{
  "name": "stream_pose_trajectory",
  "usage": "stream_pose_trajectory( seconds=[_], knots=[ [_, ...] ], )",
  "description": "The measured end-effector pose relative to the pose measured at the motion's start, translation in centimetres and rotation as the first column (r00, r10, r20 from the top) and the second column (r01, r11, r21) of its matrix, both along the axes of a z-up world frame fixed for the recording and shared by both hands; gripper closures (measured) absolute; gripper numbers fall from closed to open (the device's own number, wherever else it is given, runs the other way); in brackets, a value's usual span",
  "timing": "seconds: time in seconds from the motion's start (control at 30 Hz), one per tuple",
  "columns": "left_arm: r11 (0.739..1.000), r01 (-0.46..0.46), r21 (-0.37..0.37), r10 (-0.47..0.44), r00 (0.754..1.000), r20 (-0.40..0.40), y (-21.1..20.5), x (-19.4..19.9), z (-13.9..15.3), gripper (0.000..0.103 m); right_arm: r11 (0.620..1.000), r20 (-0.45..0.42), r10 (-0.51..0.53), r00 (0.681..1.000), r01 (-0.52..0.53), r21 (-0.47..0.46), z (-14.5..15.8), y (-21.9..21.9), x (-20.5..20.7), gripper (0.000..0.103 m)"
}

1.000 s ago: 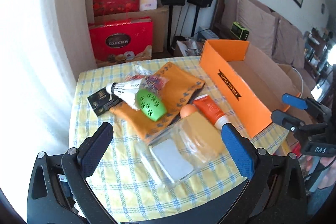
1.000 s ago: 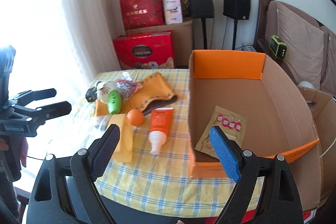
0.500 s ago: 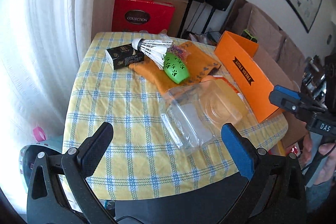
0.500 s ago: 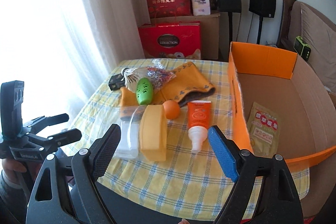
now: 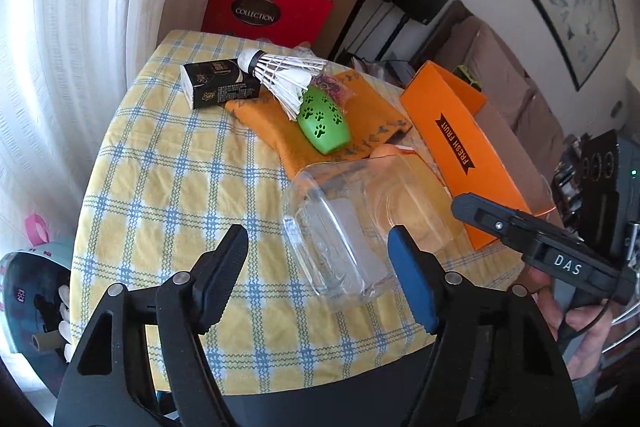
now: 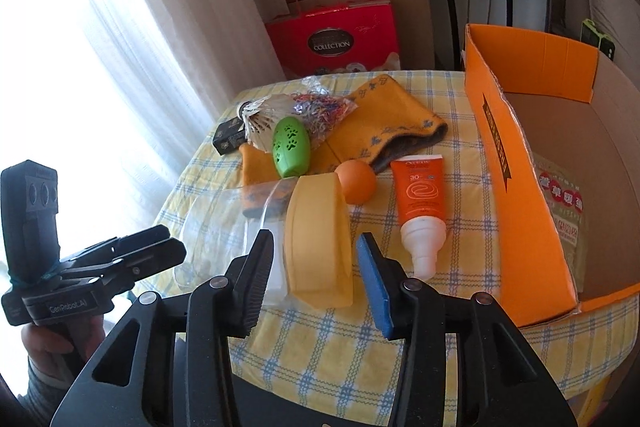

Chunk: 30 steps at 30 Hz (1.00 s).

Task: Organize objects
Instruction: 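Move the right gripper back to the table toward the green paw-print egg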

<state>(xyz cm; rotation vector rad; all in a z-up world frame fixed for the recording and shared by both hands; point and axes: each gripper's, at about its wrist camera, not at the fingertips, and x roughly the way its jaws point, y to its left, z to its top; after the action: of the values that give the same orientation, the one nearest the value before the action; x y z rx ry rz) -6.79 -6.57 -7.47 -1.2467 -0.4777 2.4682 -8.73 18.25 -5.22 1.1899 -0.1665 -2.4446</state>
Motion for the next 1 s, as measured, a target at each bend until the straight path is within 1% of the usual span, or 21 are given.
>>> stream_pose_trajectory(
  seconds=[0.03, 0.07, 0.2, 0.27, 0.47, 0.63, 0.77, 0.87, 1.0],
  knots=[
    [1.000, 0.006, 0.010, -0.006, 1.000, 0.003, 0.1, -0.2, 0.0, 0.041, 1.000, 0.006, -0.001, 1.000, 0.001, -0.005, -0.1, 0.0, -0.2, 0.059],
    [1.000, 0.012, 0.018, -0.013, 1.000, 0.008, 0.4, -0.5, -0.1, 0.043, 1.000, 0.010, -0.002, 1.000, 0.002, -0.006, -0.2, -0.1, -0.3, 0.060],
    [0.999, 0.029, 0.022, -0.030, 0.999, 0.031, 1.2, -1.1, -0.8, 0.052, 1.000, 0.038, 0.000, 0.999, 0.000, -0.012, -1.0, -0.3, -0.8, 0.060],
    [0.998, 0.042, 0.037, -0.044, 0.998, 0.035, 1.6, -1.1, -0.9, 0.052, 0.999, 0.046, 0.002, 0.999, 0.000, -0.033, -1.2, -0.3, -0.9, 0.060],
    [0.998, 0.054, 0.039, -0.056, 0.998, 0.036, 2.4, -1.2, -0.9, 0.054, 0.997, 0.076, 0.017, 0.997, -0.011, -0.082, -1.5, -0.5, -1.4, 0.059],
    [0.998, 0.044, 0.045, -0.046, 0.998, 0.044, 2.3, -1.2, -0.8, 0.055, 0.997, 0.070, 0.012, 0.998, -0.007, -0.073, -1.4, -0.6, -1.2, 0.060],
    [0.999, 0.032, 0.017, -0.033, 0.999, 0.034, 2.5, -0.8, -0.5, 0.055, 0.999, 0.056, 0.016, 0.998, -0.014, -0.049, -1.1, -0.9, -0.7, 0.060],
    [0.999, 0.032, 0.012, -0.032, 0.999, 0.021, 2.5, -0.5, -0.1, 0.055, 0.999, 0.038, 0.023, 0.999, -0.021, -0.041, -0.6, -1.1, -0.2, 0.060],
    [1.000, 0.026, 0.010, -0.027, 0.999, 0.034, 2.4, -0.6, -0.1, 0.055, 0.999, 0.044, 0.028, 0.999, -0.026, -0.041, -0.5, -1.1, -0.2, 0.062]
  ],
)
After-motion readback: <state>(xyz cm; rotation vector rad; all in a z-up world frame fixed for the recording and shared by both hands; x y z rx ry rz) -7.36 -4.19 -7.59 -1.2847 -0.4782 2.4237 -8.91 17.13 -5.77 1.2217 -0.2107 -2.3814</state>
